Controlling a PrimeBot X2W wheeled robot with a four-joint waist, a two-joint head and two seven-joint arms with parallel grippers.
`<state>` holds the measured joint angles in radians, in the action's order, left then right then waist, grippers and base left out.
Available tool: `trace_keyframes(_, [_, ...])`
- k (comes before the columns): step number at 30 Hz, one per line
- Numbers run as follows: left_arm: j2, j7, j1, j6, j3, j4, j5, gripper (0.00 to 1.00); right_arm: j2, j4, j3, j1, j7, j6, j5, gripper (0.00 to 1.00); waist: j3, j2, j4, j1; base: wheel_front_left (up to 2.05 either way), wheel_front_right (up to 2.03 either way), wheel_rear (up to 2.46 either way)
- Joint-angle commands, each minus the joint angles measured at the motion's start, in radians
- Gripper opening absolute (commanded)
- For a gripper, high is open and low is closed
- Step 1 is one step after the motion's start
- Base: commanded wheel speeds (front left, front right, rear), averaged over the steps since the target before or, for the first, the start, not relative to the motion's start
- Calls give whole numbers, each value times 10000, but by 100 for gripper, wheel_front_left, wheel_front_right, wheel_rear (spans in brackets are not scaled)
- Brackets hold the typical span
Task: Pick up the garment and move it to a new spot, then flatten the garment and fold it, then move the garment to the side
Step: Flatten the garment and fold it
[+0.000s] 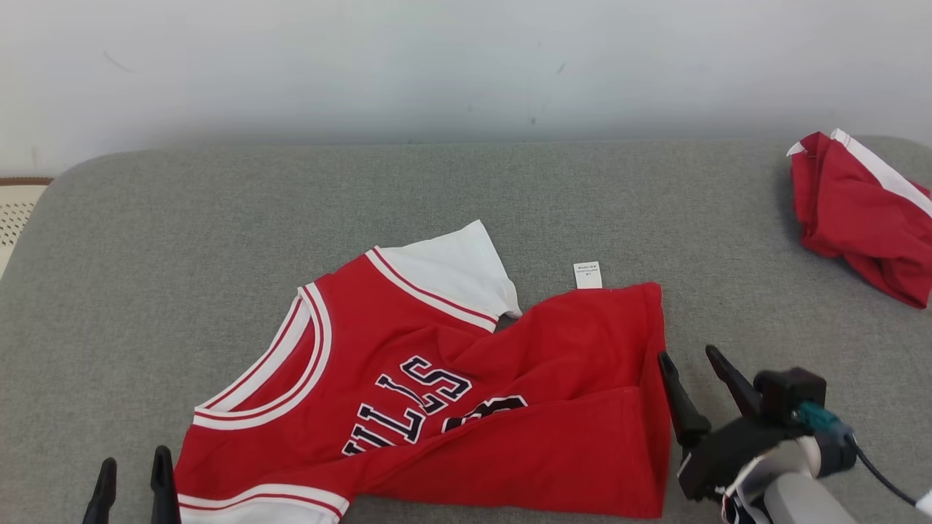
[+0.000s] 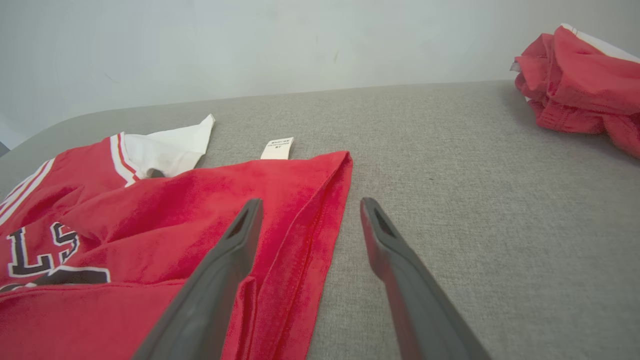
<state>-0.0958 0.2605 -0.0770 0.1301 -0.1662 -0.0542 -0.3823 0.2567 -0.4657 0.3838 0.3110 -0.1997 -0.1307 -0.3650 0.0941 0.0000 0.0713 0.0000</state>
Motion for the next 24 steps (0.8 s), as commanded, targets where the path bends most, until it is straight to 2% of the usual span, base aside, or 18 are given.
trace_keyframes(1, [17,32,67,0,-42,-33,81,100,1,-51,67,164,33,-1,-71,100,0,0,2,0,0,0,0])
trace_keyframes(14, [332,33,422,0,116,-75,397,100,-188,-2634,488,2135,1188,1,-514,100,234,0,314,0,0,0,0])
trace_keyframes(24, [416,33,488,0,53,-49,431,100,-395,-4370,550,2556,1597,-1,-536,99,343,0,401,0,0,0,0])
